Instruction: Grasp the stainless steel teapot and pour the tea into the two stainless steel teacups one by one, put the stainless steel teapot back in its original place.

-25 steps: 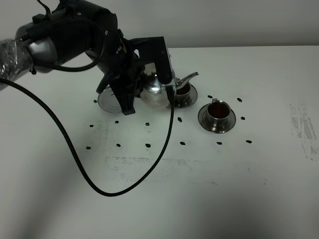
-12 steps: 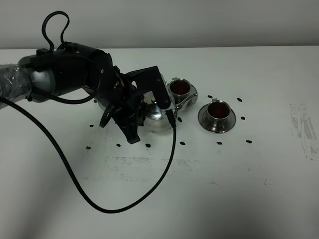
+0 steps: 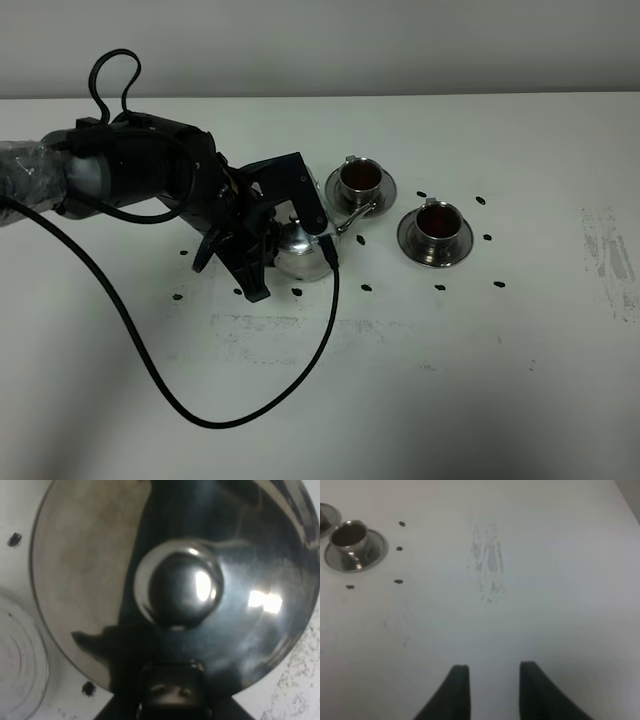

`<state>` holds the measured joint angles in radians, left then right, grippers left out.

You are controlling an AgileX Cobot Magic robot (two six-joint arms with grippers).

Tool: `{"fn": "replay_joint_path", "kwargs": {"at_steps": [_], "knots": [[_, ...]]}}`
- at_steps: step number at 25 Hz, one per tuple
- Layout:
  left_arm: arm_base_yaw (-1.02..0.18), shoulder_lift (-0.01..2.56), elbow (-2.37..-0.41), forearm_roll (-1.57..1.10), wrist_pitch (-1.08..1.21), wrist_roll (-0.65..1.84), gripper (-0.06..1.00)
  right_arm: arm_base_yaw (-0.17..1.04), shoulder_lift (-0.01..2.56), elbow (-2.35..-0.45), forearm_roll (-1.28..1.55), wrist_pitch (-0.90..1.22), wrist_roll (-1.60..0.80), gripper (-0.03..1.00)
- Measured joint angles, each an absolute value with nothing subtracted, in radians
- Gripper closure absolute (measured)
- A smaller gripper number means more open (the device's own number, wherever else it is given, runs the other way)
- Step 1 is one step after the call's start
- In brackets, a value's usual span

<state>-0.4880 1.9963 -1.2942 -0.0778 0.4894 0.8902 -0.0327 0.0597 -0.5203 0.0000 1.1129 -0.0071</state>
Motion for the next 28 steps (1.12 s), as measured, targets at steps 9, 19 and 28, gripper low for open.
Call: {"fn": "replay_joint_path", "kwargs": {"at_steps": [9, 19, 28], "knots": [[-0.457, 1.935, -1.345, -0.066, 0.568, 0.88, 0.77, -0.033, 0.06, -0.52, 0.0, 1.113, -0.007, 0.73], [-0.298, 1.931, -1.434, 0.024, 0.626, 0.632, 0.77, -0.033, 0.06, -0.52, 0.0, 1.113, -0.007, 0.73], [-0.264, 2.007, -1.53, 0.039, 0.692, 0.457, 0.77, -0.033, 0.06, -0.52, 0.0, 1.113, -0.007, 0.73]]}}
